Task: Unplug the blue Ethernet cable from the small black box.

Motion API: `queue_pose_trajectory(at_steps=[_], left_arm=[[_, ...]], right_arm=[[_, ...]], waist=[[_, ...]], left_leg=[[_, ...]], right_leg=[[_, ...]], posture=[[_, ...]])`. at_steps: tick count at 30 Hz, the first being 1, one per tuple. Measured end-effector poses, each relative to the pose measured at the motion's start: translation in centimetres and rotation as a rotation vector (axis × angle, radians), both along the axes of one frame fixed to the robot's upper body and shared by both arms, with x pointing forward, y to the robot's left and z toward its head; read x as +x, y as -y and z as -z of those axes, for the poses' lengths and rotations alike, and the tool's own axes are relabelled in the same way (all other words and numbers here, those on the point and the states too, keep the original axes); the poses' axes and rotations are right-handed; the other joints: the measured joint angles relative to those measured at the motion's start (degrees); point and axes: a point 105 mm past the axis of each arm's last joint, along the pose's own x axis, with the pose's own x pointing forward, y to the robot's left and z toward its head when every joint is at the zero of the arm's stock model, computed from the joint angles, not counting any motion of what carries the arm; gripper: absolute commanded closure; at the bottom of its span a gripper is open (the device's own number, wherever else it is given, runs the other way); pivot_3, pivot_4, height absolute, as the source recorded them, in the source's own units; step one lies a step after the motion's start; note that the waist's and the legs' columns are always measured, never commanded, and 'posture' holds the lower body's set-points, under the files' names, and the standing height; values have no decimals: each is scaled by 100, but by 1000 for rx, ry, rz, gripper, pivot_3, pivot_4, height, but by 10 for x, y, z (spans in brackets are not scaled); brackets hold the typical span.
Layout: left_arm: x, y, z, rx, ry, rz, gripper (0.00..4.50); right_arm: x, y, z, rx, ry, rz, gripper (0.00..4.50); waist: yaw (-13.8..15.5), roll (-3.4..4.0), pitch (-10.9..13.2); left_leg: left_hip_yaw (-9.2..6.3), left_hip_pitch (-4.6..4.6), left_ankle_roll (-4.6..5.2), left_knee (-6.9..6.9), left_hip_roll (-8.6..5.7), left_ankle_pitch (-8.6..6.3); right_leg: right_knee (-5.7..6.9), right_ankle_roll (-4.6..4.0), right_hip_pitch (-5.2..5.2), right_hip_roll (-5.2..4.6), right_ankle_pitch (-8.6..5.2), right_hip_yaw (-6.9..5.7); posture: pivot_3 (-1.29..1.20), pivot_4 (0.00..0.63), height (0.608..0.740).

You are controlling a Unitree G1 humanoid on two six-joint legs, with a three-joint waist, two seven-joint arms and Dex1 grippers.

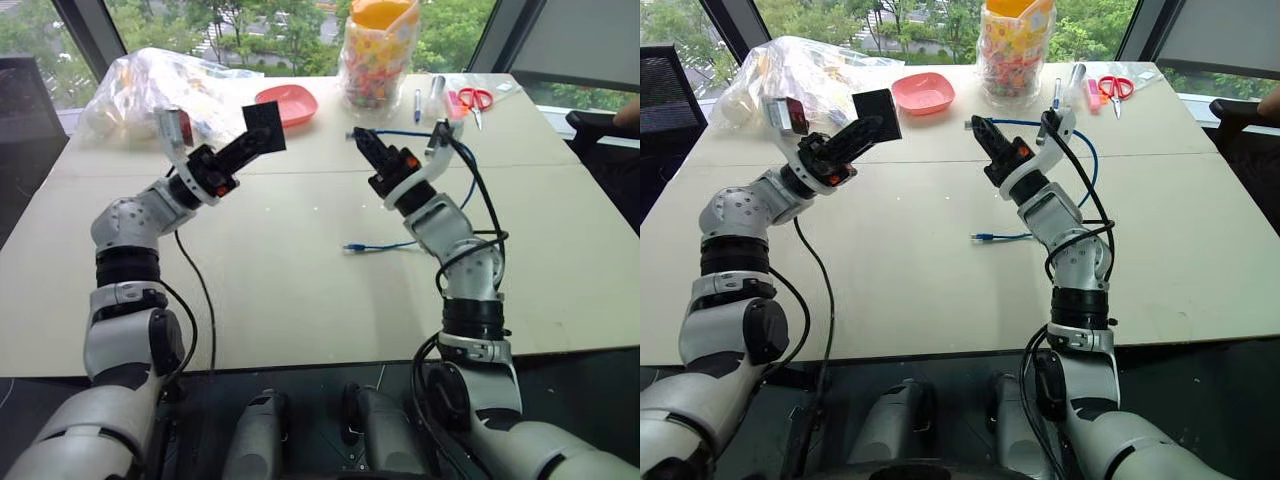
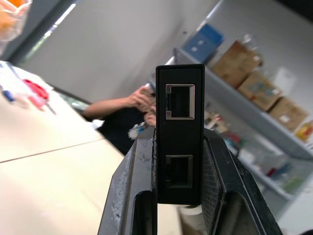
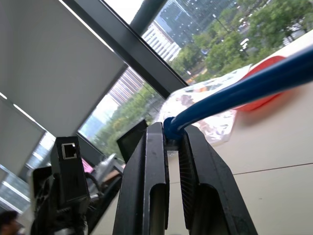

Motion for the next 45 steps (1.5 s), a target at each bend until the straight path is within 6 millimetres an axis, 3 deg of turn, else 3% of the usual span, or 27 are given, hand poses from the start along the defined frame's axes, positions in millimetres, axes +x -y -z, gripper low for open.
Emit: queue_pose_trajectory(at_steps=[6, 9, 13, 18, 24, 27, 33, 37, 42, 45], left_arm=[[17, 33, 28, 242, 143, -190, 3995], [20, 39, 27, 290, 226, -245, 3995], [20, 52, 35, 359, 310, -288, 3995], [21, 70, 63, 411, 291, -303, 3995], [28, 71, 78, 462, 304, -374, 3995], [33, 77, 85, 480, 301, -418, 3995], [41, 87, 97, 495, 257, -472, 3995], [40, 84, 116, 544, 216, -474, 2156], [37, 82, 120, 573, 248, -457, 128], [33, 76, 126, 574, 230, -433, 49]], right_arm=[[39, 66, 60, -363, -217, 255, 4449], [45, 86, 70, -441, -250, 316, 4449], [51, 105, 71, -524, -239, 383, 2856], [44, 95, 79, -579, -221, 323, 306], [8, 69, 103, -619, -294, 131, 306], [-8, 57, 93, -607, -265, 88, 306], [-16, 63, 85, -576, -248, 135, 306], [-17, 70, 82, -551, -244, 164, 267], [-16, 73, 76, -536, -218, 180, 267], [-16, 73, 73, -527, -195, 177, 267]], waist=[[-9, -1, 0], [-43, 0, 0], [-39, 0, 0], [-16, 0, 0], [11, 0, 0], [18, 0, 0], [8, -1, -1], [-5, -1, -1], [0, 0, -1], [-11, 0, -1]], left_leg=[[15, -12, 7, -1, -9, -3], [30, -11, 10, -5, -7, -5], [34, -6, 10, -5, -5, -4], [31, -8, 10, 1, -3, -4], [12, -11, 11, 1, 3, -5], [11, -11, 11, 7, 4, -5], [8, -9, 11, 7, 4, -5], [10, -10, 12, 5, 2, -6], [9, -8, 12, 5, 5, -6], [9, -8, 12, 5, 6, -6]], right_leg=[[-4, -4, -13, -3, 4, 4], [-3, -15, -16, 6, 11, 5], [1, 2, -14, 9, 1, 5], [2, 4, -13, 7, 0, 5], [2, 4, -14, -2, 1, 3], [0, 5, -13, -4, 1, 2], [-1, 5, -10, -3, 0, -2], [0, 5, -13, 1, 1, -2], [0, 5, -11, 0, 1, -2], [0, 5, -12, 0, 1, -2]], posture=[[0, 150, 740], [0, 150, 740], [0, 150, 740], [0, 150, 740], [0, 150, 740], [0, 150, 740], [0, 150, 740], [0, 150, 740], [0, 150, 740], [0, 150, 740]])
